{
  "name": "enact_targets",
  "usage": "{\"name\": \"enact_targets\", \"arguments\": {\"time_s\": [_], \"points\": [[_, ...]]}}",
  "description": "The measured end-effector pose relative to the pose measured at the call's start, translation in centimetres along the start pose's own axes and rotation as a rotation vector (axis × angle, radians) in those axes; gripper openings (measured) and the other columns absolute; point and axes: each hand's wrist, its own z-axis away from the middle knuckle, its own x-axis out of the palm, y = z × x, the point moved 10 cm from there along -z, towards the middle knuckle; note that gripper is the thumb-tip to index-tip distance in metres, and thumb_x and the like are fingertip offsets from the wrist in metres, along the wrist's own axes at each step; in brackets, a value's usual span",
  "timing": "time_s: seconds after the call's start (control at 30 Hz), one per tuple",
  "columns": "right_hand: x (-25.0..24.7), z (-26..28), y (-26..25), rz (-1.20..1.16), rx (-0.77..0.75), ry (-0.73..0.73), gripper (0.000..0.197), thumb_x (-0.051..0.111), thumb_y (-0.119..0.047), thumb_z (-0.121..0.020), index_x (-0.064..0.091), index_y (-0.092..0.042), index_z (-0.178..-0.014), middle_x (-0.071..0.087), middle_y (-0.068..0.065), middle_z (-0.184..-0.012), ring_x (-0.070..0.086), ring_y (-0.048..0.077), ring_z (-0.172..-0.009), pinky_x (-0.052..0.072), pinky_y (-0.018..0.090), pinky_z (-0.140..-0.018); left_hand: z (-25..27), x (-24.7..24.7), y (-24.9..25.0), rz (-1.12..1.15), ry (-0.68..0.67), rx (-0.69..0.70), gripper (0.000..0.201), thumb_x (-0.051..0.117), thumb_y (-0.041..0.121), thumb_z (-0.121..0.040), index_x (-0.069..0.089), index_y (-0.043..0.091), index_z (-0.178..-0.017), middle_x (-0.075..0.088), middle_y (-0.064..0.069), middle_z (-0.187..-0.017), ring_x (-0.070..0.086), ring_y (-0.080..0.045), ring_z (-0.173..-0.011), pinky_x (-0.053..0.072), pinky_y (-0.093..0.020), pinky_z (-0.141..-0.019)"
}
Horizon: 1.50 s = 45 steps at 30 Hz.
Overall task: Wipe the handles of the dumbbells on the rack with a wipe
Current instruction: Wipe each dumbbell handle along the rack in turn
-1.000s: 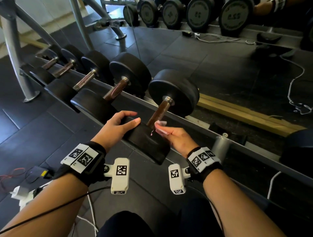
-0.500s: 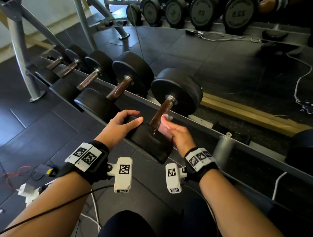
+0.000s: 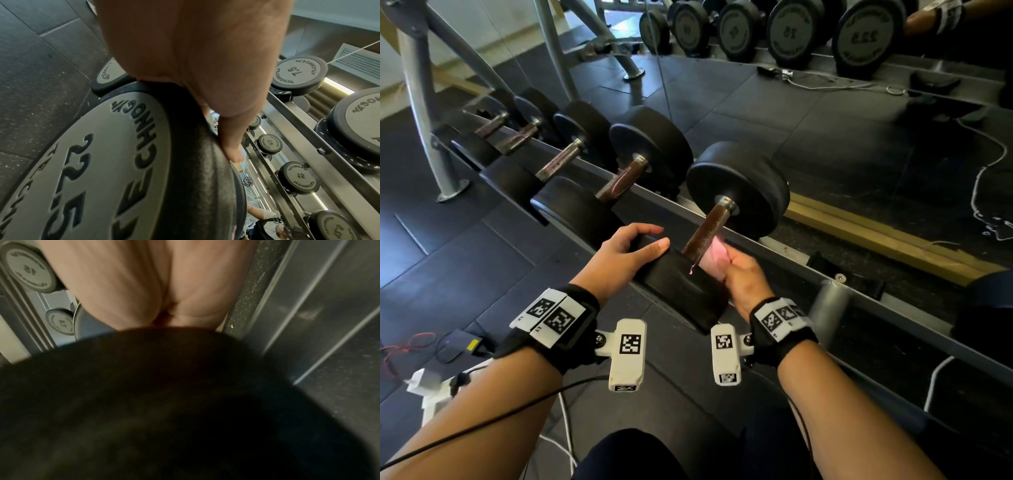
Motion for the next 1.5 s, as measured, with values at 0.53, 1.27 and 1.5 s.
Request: {"name": "enact_targets", "arguments": {"time_s": [0.53,1.27,1.5], "points": [[-0.5,0.5,-0.6,-0.062,0.034,-0.104,0.03,0.044,-0.009,-0.101,0.065,-0.019,-0.119,0.07,0.008,-0.119,0.065,0.023,-0.115,0.051,0.039,-0.098,0.0,-0.1,0.2,-0.001,0.015,0.021,0.053,0.063,0.054,-0.076,0.057,0.037,-0.125,0.052,0.005,-0.128,0.058,-0.012,-0.11,0.049,-0.026,-0.086],[-1.9,-2.4,-3.4,0.035,0.013,0.12,0.019,0.048,-0.028,-0.102,0.064,-0.037,-0.103,0.063,0.005,-0.125,0.061,0.017,-0.11,0.045,0.044,-0.104,0.2,-0.3,0.4,-0.012,0.019,0.036,0.056,0.063,0.057,-0.071,0.059,0.036,-0.122,0.051,0.006,-0.127,0.057,-0.015,-0.114,0.05,-0.038,-0.1],[-0.2,0.7,-3.2,0.392,0.037,-0.112,0.017,0.057,-0.029,-0.095,0.073,-0.033,-0.099,0.07,-0.002,-0.113,0.061,0.017,-0.113,0.045,0.04,-0.105,-0.1,-0.3,-0.2,0.001,0.028,0.029,0.047,0.066,0.058,-0.073,0.059,0.042,-0.117,0.053,0.007,-0.127,0.056,-0.018,-0.118,0.049,-0.041,-0.102]]}}
